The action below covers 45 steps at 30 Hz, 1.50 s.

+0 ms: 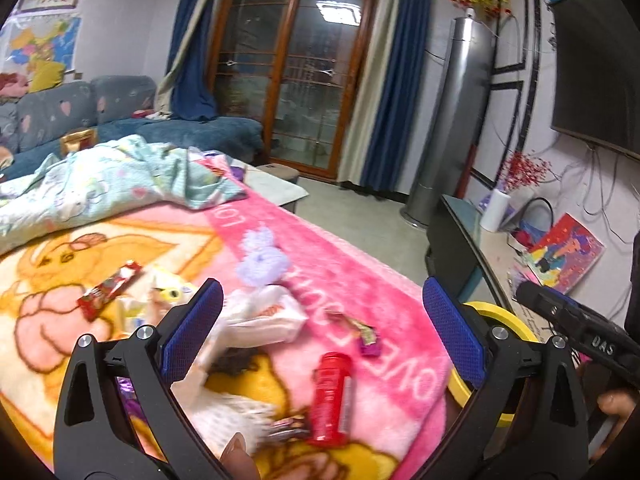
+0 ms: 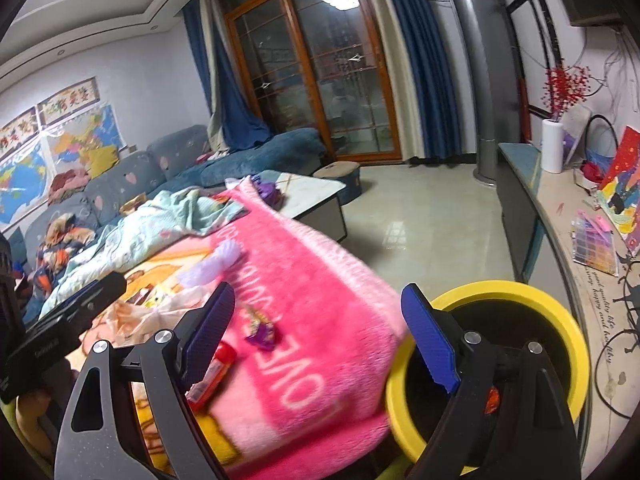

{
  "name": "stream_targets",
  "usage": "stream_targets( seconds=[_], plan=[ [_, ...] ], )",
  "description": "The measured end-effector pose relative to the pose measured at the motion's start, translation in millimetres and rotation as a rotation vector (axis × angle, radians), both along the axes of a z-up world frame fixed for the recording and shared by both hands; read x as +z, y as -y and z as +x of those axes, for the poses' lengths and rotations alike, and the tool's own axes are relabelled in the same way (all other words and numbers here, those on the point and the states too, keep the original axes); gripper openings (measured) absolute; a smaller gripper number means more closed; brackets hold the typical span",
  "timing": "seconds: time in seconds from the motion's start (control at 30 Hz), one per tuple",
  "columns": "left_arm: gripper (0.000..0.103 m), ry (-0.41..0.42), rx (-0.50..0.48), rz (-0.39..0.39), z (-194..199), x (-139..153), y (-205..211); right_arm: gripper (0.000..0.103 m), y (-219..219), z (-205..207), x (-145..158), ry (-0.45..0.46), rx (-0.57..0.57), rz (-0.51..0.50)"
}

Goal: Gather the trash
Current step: 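Move both tools back over the trash on the blanket, then grasp the clear plastic bag with left tool while right tool grasps red can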

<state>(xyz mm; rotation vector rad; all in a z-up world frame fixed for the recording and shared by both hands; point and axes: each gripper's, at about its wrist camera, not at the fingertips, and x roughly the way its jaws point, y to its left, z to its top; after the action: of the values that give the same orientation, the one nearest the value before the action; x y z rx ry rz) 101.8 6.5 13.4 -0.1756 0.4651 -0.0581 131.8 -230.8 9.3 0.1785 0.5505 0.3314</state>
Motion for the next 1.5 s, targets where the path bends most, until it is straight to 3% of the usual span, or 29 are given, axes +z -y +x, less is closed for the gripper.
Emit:
stream_targets(
  seconds=[0.5,0.97,1.23,1.4,1.5],
  plan=[
    [0.092,-0.020,0.141,-0.056,-9,-10,-70,0.083,-70,-5,-16,-0.040,0.119,-0.067],
    [0.092,-0.081,0.148,-0.140,-8,-32,-104,0.083,-117,8,-44,-0.121,0.180,-0.111],
    [0.073,-0.124,0.112,-0.197,0,-47,-109,0.083,-136,21,-70,-0.217,0.201,-0.109],
    [0.068,-0.135,0.095,-0.214,5,-53,-107,0.082,-148,27,-85,-0.258,0.215,-0.111],
    [0.063,-0.147,0.091,-0.216,10,-58,-107,0.075,-151,31,-95,-0.288,0.216,-0.110]
  ],
)
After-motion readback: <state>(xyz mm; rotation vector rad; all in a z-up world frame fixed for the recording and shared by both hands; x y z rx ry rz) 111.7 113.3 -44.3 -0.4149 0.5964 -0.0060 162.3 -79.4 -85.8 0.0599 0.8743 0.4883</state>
